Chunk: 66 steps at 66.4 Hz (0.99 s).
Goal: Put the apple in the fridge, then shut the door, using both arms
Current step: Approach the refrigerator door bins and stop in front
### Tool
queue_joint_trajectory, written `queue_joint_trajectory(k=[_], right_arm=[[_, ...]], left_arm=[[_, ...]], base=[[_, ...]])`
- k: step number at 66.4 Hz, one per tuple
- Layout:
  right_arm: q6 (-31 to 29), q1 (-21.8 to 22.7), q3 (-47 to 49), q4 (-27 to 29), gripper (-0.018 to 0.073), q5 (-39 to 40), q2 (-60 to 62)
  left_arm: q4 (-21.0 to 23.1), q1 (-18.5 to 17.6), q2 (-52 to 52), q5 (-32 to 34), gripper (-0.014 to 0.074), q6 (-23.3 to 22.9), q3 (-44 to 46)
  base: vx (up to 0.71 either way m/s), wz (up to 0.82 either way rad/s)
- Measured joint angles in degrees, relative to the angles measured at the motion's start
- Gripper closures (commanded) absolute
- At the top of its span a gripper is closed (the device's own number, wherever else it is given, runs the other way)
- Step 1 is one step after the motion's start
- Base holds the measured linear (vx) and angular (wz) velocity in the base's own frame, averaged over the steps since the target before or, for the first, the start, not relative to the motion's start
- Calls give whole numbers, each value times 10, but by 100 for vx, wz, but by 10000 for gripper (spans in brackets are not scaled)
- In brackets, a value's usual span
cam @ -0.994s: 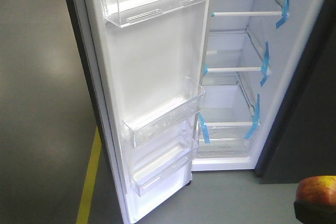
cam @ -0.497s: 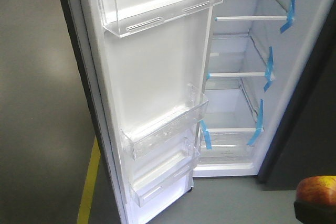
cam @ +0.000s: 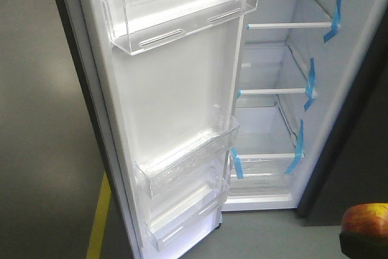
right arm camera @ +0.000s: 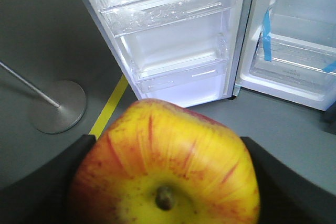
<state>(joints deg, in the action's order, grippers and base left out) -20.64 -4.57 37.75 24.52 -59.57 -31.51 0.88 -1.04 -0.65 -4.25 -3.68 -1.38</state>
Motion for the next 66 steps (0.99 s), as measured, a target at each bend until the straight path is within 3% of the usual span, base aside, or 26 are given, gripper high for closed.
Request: queue_joint_trajectory(k=[66], right_arm=[[0, 0, 0, 0, 440, 0, 0]], left_arm=[[0, 0, 0, 0, 603, 0, 0]], base=[[5, -1]])
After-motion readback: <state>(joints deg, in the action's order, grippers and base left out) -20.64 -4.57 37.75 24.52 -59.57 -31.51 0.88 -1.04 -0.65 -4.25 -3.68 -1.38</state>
